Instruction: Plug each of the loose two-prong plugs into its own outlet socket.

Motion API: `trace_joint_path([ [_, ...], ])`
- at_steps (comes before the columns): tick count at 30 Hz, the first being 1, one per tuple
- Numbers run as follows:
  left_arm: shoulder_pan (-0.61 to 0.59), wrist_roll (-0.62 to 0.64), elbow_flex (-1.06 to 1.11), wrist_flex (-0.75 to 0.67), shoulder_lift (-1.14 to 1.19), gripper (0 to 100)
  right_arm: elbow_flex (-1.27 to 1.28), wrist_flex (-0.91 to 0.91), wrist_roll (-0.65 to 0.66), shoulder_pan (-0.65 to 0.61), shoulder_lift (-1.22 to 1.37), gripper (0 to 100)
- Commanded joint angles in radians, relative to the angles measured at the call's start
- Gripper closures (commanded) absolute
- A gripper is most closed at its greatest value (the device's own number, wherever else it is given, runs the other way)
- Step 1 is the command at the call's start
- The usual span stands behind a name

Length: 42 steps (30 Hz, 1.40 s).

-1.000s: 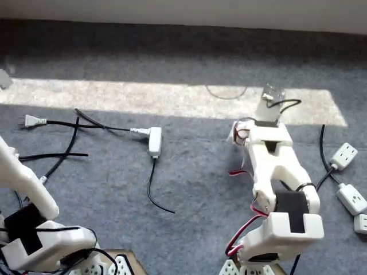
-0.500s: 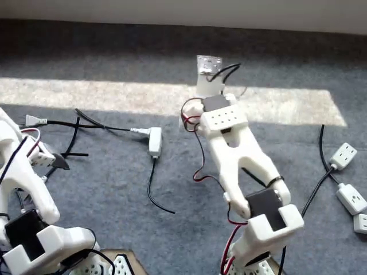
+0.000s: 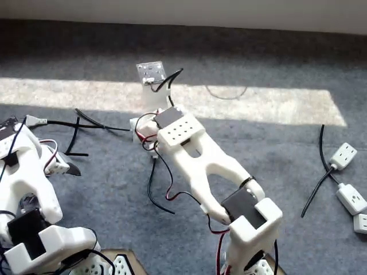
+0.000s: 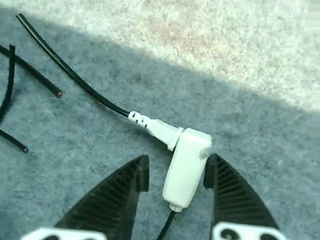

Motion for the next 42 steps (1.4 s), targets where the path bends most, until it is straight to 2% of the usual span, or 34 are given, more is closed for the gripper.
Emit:
trace_joint_path([
  [1, 0.021, 0.005, 0.025, -0.061, -0.041, 72, -0.024, -0.027, -0.005, -0.012, 0.013, 80.7],
  [13, 0.021, 0.005, 0.030, -0.072, -0.041, 72, -0.024, -0.021, -0.005, 0.044, 0.107, 80.7],
  [24, 0.021, 0.005, 0.038, -0.072, -0.041, 72, -0.031, -0.027, -0.009, 0.044, 0.188, 80.7],
  [28, 0.021, 0.005, 0.038, -0.072, -0.042, 72, -0.142, -0.001, -0.009, 0.045, 0.312, 80.7],
  [35, 0.021, 0.005, 0.038, -0.072, -0.042, 72, -0.374, 0.170, -0.006, 0.050, 0.452, 81.2],
  [37, 0.021, 0.005, 0.038, -0.072, -0.042, 72, -0.415, 0.197, -0.003, 0.050, 0.469, 84.1],
  [41, 0.021, 0.005, 0.038, -0.072, -0.042, 72, -0.455, 0.213, -0.002, 0.050, 0.473, 99.1],
  [42, 0.021, 0.005, 0.038, -0.072, -0.042, 72, -0.458, 0.214, -0.002, 0.050, 0.473, 99.4],
])
